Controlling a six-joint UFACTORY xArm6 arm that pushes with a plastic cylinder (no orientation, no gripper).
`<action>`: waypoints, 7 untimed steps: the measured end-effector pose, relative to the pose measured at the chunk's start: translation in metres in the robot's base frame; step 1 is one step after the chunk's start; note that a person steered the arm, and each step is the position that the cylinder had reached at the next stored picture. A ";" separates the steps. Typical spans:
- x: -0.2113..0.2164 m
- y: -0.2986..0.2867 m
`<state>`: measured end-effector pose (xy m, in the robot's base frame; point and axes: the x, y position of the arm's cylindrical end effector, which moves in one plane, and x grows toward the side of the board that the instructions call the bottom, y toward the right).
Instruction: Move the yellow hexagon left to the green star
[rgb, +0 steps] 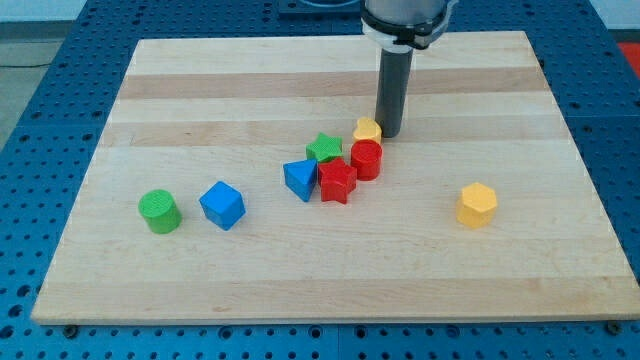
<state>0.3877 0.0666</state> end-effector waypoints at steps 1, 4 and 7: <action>0.000 -0.005; 0.037 0.159; 0.143 0.133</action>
<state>0.5311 0.1994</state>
